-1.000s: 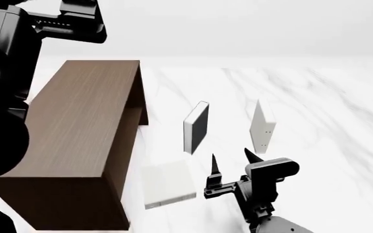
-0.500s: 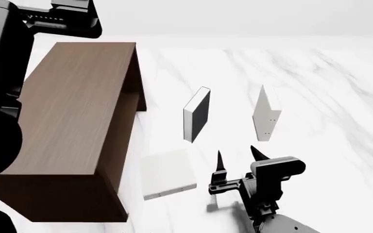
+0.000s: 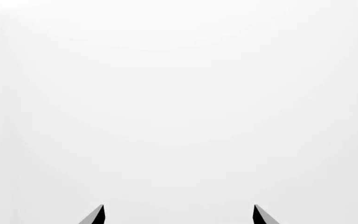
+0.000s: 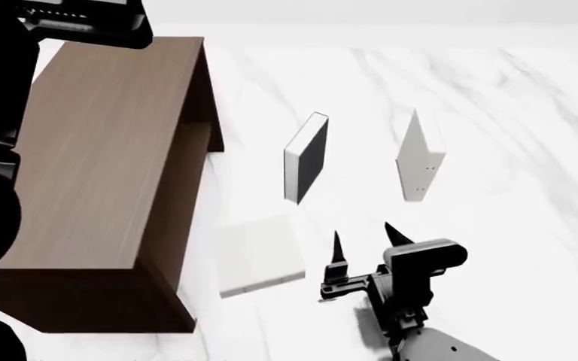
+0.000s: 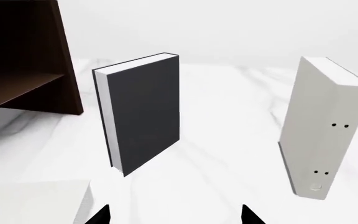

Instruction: Pick up the book on the right and place it under the cabinet shelf.

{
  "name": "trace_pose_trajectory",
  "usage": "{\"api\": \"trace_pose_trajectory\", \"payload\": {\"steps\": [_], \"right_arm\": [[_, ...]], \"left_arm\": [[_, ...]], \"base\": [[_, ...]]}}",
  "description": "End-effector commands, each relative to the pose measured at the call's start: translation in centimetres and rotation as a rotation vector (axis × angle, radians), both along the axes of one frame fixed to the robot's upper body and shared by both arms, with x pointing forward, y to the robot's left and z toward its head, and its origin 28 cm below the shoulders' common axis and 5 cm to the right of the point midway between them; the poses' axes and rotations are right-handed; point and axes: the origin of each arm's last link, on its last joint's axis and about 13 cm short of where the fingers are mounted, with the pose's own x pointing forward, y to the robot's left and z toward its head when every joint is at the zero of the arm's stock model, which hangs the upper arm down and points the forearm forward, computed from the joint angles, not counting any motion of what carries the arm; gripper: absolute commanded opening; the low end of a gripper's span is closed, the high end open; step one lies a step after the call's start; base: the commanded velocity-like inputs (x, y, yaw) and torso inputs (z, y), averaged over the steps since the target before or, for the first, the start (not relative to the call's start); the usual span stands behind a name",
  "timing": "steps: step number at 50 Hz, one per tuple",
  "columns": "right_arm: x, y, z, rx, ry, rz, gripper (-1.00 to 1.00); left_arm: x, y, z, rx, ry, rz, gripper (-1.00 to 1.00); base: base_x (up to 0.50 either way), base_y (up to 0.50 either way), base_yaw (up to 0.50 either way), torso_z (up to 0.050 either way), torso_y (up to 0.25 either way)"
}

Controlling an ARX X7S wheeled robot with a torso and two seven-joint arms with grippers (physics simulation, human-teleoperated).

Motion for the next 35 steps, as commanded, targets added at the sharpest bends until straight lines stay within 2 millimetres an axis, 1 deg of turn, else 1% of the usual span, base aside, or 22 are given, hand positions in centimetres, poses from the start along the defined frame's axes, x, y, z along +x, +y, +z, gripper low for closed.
{"api": "trace_pose_trajectory", "payload": {"steps": [1,18,35], "right_arm": [[1.0,0.3,-0.4,-0.040,-0.009,0.012,1.00],[2.1,0.3,-1.4,-0.076,0.009,0.012,1.00],[3.4,0.3,-1.9,-0.127,-0.004,-0.011,1.00]], "left_arm": [[-0.2,0.0,0.1,0.003,-0.006,-0.001,1.00],[-0.5,0.1,0.3,0.002,-0.014,0.001,1.00],[-0.6,0.1,0.4,0.010,-0.019,-0.004,1.00]], "base": [[0.00,0.00,0.00,-0.001,-0.100],[0.00,0.00,0.00,-0.001,-0.101],[0.00,0.00,0.00,0.000,0.000]]}}
